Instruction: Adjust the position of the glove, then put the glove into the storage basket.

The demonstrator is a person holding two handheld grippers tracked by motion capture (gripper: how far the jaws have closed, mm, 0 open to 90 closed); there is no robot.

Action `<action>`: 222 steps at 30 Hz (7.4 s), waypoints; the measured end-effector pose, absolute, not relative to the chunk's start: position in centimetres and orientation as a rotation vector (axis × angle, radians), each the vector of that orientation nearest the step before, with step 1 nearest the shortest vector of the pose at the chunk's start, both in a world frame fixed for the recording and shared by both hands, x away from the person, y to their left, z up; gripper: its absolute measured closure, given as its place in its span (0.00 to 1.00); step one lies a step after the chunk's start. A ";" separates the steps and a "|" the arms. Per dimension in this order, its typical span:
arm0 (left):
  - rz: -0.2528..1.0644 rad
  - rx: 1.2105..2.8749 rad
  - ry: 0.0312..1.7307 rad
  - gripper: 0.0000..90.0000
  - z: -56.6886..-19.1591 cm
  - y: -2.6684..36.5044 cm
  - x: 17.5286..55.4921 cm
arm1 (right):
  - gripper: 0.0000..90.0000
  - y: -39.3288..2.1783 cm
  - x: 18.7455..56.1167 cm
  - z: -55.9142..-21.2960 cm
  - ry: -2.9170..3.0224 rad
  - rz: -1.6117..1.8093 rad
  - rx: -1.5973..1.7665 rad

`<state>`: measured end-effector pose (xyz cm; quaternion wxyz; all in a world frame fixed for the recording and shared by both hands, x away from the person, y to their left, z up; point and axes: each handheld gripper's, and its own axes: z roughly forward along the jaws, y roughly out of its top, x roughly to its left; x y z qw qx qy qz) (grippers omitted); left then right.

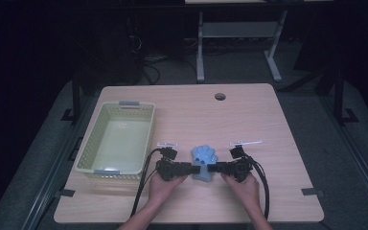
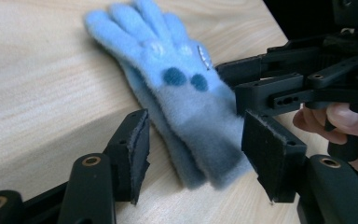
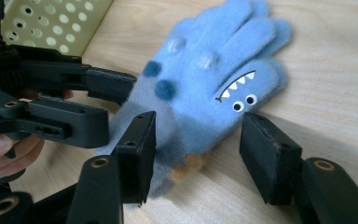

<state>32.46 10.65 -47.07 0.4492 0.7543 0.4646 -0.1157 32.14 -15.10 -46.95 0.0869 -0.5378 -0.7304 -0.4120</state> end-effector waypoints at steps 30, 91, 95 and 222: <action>-0.429 1.819 1.144 0.70 -48.5 10.0 33.2 | 0.81 -13.7 31.4 -47.7 -2.194 -1.274 -1.615; -0.447 1.770 0.998 0.83 -42.9 11.5 34.1 | 0.89 -14.5 31.3 -42.3 -2.115 -1.505 -1.499; -0.446 1.760 0.998 0.83 -42.5 11.9 34.2 | 0.89 -14.1 31.4 -41.7 -2.128 -1.510 -1.489; -0.325 1.611 1.095 0.83 -38.4 30.7 35.0 | 0.87 3.7 38.1 -37.0 -2.213 -1.472 -1.127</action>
